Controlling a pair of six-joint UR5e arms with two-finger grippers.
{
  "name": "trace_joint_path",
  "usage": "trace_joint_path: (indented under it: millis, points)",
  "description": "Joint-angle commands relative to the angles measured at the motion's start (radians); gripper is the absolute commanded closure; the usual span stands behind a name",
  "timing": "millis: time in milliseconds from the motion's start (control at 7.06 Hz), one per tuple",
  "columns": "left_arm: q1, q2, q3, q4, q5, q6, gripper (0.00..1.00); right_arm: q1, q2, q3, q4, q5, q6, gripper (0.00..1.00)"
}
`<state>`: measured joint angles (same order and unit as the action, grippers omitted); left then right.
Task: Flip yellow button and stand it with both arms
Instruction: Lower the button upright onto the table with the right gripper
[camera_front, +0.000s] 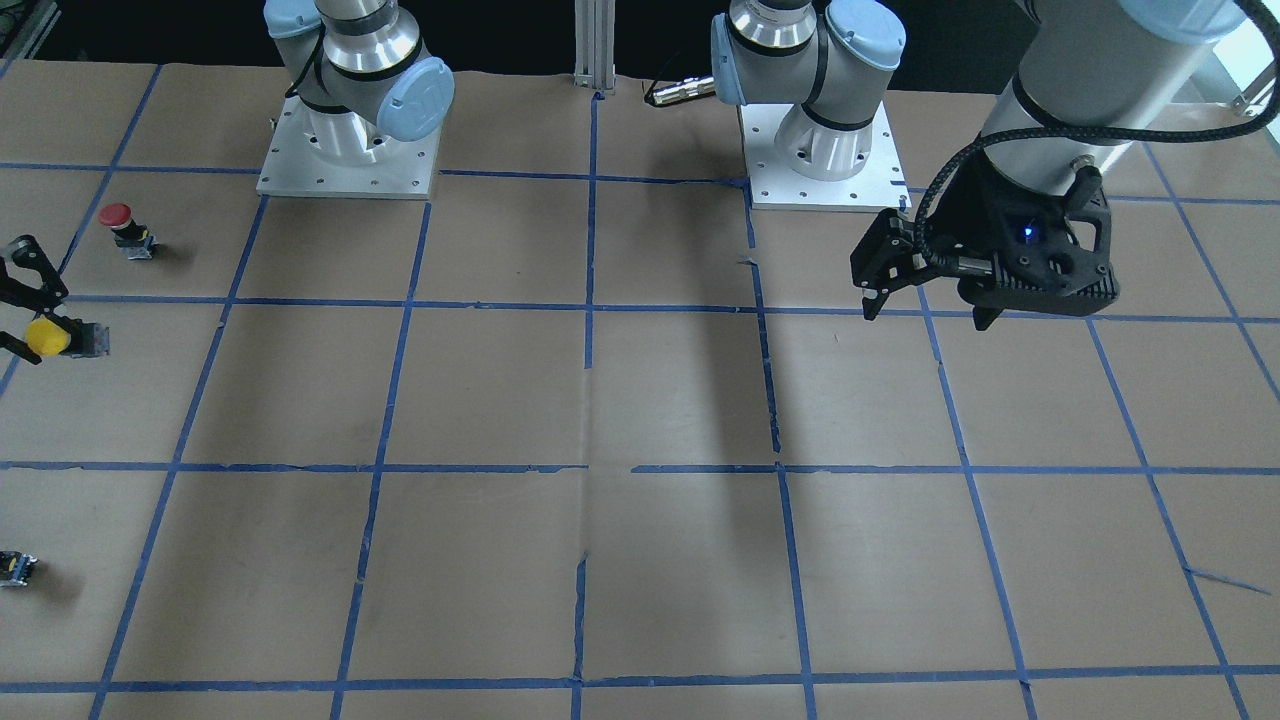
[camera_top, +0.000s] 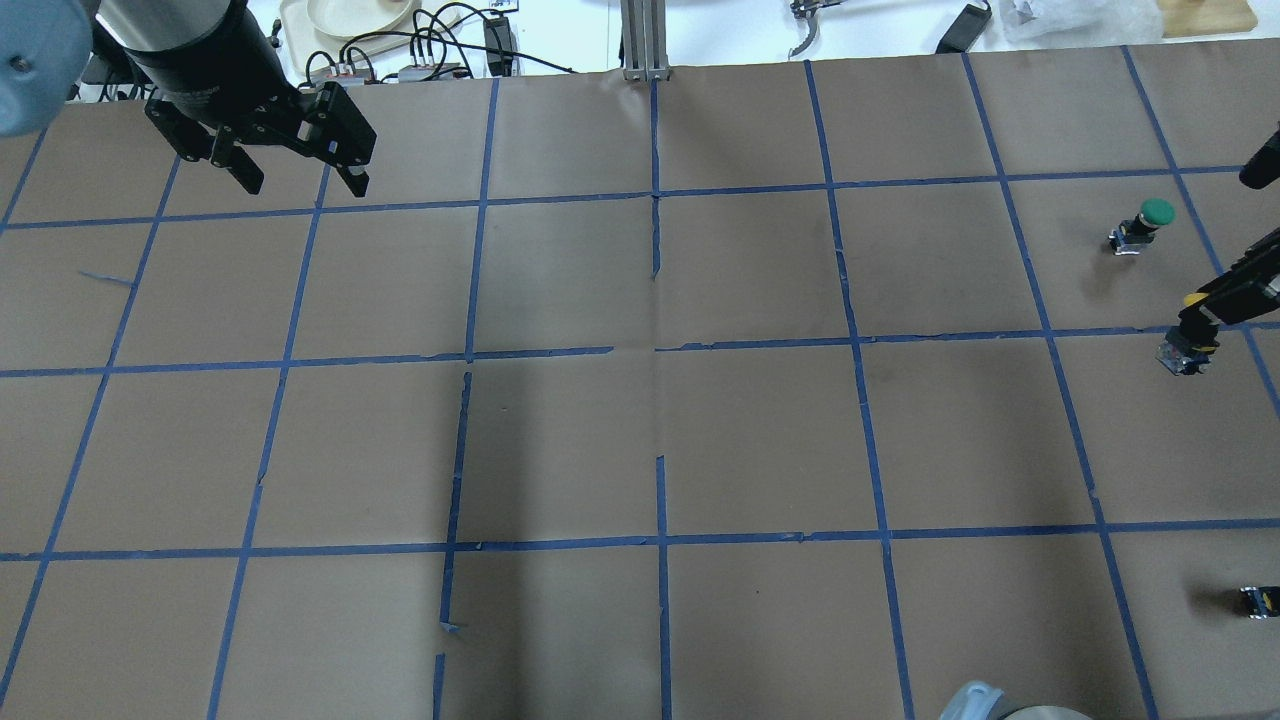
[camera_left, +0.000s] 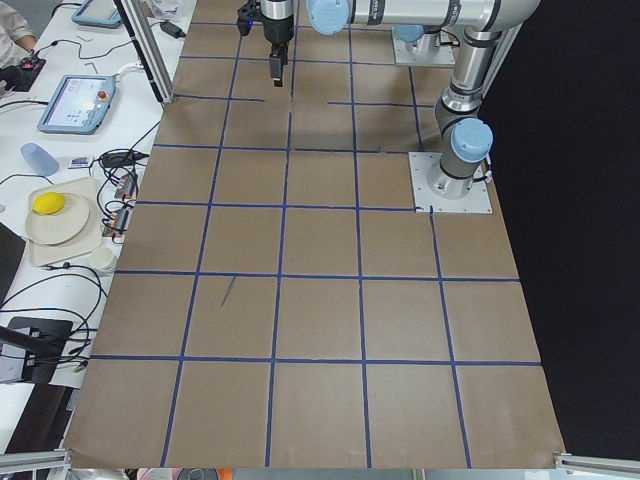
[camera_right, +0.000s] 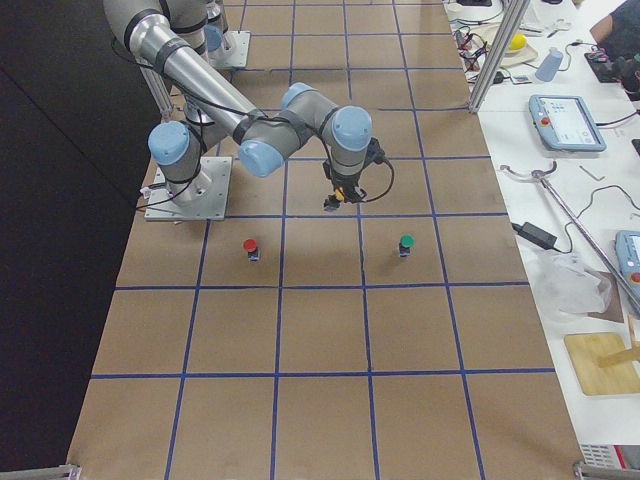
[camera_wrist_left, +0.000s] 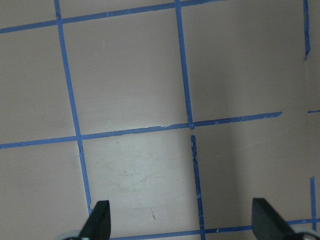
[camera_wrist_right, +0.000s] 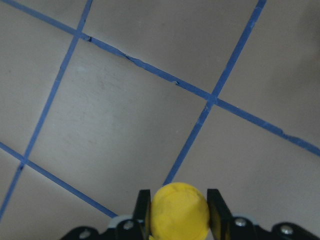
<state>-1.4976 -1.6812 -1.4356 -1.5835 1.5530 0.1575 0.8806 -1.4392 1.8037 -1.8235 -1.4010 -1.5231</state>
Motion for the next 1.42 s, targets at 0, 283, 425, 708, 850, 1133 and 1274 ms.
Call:
trace_joint_path:
  millis: [0, 283, 425, 708, 850, 1133, 1274]
  points:
    - [0.007, 0.005, -0.002, -0.036, -0.008, -0.013, 0.0, -0.105, 0.048, 0.049, -0.1, 0.016, -0.394, 0.85]
    - [0.007, -0.003, 0.008, -0.053, -0.008, -0.018, 0.0, -0.117, 0.071, 0.086, -0.181, 0.074, -0.671, 0.85]
    - [0.007, 0.0, 0.012, -0.049, -0.008, -0.018, 0.0, -0.132, 0.08, 0.103, -0.181, 0.12, -0.728, 0.85]
    - [0.007, 0.004, -0.006, -0.044, -0.01, -0.019, 0.0, -0.16, 0.089, 0.146, -0.18, 0.143, -0.845, 0.84]
    - [0.007, -0.006, 0.013, -0.046, -0.007, -0.021, 0.0, -0.187, 0.089, 0.155, -0.168, 0.14, -0.847, 0.81]
    - [0.007, -0.003, 0.003, -0.044, -0.007, -0.021, 0.0, -0.229, 0.089, 0.163, -0.168, 0.145, -0.909, 0.77]
    - [0.007, -0.003, 0.004, -0.044, 0.005, -0.021, 0.0, -0.227, 0.089, 0.164, -0.166, 0.184, -0.913, 0.77]
